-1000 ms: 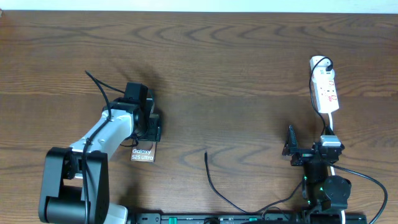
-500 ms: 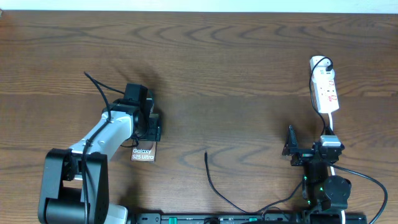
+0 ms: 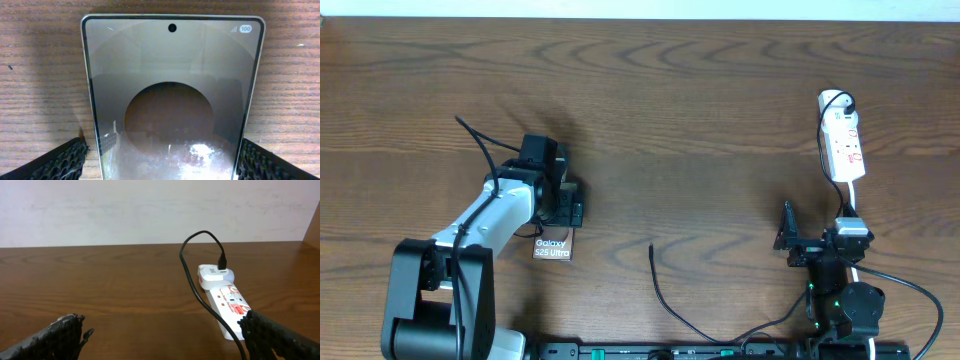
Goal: Plug charger to phone and switch on socket
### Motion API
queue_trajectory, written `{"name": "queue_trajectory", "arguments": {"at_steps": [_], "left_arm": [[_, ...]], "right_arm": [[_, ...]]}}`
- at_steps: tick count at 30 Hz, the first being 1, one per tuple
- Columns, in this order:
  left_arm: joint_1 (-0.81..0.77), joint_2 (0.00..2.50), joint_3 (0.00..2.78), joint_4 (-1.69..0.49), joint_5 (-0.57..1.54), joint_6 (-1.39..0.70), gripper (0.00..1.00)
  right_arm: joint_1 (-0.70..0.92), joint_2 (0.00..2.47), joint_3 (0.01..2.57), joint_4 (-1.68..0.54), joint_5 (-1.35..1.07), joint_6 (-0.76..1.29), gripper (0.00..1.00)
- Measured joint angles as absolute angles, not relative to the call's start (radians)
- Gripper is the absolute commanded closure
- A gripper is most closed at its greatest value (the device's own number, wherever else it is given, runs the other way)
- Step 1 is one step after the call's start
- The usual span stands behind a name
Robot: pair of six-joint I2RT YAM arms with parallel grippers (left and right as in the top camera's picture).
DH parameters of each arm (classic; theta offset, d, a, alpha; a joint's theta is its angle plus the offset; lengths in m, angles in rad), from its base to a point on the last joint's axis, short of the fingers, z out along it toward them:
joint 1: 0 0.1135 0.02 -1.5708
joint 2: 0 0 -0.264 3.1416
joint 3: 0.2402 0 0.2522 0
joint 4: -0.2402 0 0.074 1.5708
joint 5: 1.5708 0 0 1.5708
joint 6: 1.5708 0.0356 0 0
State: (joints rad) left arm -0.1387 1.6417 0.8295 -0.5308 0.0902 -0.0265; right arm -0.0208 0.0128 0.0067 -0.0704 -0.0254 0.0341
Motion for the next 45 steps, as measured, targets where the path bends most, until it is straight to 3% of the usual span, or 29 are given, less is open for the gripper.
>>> {"name": "queue_trajectory", "arguments": {"at_steps": [45], "left_arm": [[-0.138,1.634,0.827,-0.577,0.128,0.025,0.06]], "right_arm": [[-0.021,0.013,0.007,-0.071,-0.025,0.035,0.01]]}}
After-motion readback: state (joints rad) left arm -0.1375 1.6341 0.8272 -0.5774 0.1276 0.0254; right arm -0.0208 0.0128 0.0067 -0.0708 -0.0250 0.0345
